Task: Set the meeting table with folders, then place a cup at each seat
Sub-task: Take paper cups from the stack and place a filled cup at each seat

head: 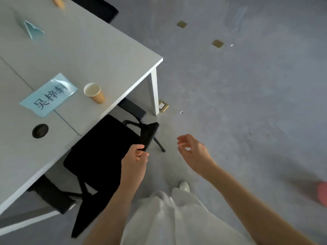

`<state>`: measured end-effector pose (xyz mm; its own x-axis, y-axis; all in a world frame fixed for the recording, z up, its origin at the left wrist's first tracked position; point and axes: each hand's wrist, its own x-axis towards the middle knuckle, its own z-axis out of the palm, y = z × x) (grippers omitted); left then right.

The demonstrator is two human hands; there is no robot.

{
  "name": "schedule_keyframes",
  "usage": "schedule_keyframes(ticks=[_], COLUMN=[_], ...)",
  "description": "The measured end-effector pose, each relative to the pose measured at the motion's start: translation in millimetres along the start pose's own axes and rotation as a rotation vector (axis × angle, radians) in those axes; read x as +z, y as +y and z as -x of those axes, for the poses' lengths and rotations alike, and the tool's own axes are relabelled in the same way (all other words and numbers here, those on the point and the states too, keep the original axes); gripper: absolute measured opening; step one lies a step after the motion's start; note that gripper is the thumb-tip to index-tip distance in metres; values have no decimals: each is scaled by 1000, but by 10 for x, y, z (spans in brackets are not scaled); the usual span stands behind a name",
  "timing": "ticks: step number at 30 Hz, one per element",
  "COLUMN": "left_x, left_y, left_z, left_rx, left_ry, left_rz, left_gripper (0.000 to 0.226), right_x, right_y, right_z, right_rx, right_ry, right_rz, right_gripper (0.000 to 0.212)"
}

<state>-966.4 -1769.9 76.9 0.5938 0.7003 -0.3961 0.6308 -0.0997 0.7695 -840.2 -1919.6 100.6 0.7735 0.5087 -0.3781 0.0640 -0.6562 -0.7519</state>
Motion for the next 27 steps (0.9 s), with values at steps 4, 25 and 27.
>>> schedule_keyframes(ticks=[4, 25, 27], left_x=[104, -1182, -1193], left_y=[35, -656, -809], left_z=[-87, -2693, -2923], left_rx=[-48, -279, -338], left_ry=[121, 502, 437], left_rz=[34, -193, -316], left_gripper=[23, 47, 58], right_x=[-134, 1537, 1741], right_y=[-134, -1912, -1970], right_z=[-453, -3023, -3151], right_rx=[-84, -330, -342], right_ry=[-120, -465, -477], right_rz=[49, 198, 252], right_gripper=[24, 76, 86])
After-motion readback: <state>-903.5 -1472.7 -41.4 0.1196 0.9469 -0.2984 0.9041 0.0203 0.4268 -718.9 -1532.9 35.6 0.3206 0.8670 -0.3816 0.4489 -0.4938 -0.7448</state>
